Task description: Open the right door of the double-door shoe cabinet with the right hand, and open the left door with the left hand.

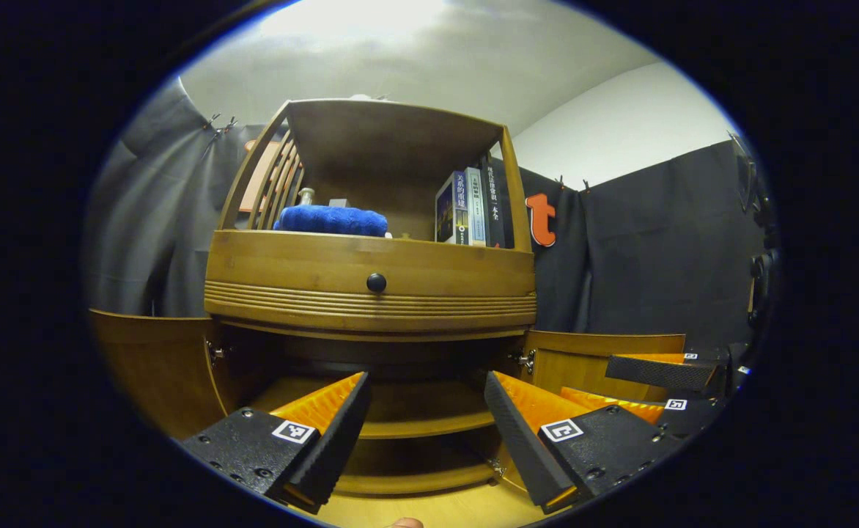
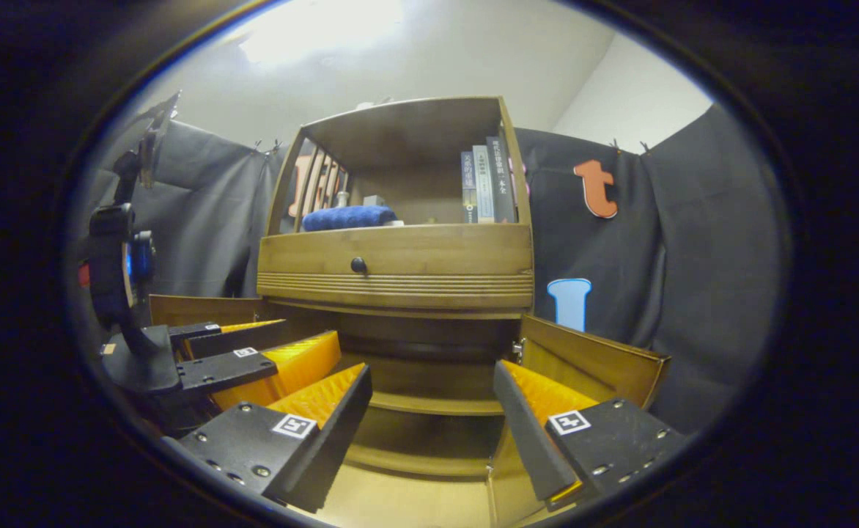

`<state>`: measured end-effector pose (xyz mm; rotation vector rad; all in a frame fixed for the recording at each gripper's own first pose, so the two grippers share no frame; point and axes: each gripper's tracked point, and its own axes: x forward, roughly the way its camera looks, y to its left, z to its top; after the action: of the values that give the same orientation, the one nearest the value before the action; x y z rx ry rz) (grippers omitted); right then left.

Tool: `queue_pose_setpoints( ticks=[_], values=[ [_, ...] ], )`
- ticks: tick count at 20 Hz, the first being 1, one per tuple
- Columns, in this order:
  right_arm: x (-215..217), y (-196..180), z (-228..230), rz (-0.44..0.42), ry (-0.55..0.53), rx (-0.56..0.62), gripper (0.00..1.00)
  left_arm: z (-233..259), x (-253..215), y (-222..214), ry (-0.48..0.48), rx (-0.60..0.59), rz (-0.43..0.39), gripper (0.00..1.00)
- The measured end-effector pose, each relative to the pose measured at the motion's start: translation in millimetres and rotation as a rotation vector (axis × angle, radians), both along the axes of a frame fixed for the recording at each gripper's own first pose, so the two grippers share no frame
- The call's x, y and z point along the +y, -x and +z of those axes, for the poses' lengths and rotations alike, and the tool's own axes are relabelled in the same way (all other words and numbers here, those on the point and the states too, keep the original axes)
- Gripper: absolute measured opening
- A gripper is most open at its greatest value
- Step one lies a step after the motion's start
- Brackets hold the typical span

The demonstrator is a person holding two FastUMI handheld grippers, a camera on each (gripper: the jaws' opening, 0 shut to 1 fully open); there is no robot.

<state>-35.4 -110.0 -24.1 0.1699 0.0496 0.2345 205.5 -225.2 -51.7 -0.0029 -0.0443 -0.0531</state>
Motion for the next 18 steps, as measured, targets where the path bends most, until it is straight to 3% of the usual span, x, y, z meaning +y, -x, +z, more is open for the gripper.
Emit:
queue_pose_setpoints(
  ticks=[12,18],
  values=[
    [-4,-4,-3,-0.016,0.014,-0.004,0.97,-12,4,-7,0.015,0.036,0.004,0.94],
    [-15,0,-4,-0.055,0.004,0.009,0.97,-21,-13,-12,0.020,0.052,-0.062,0.94]
  ],
)
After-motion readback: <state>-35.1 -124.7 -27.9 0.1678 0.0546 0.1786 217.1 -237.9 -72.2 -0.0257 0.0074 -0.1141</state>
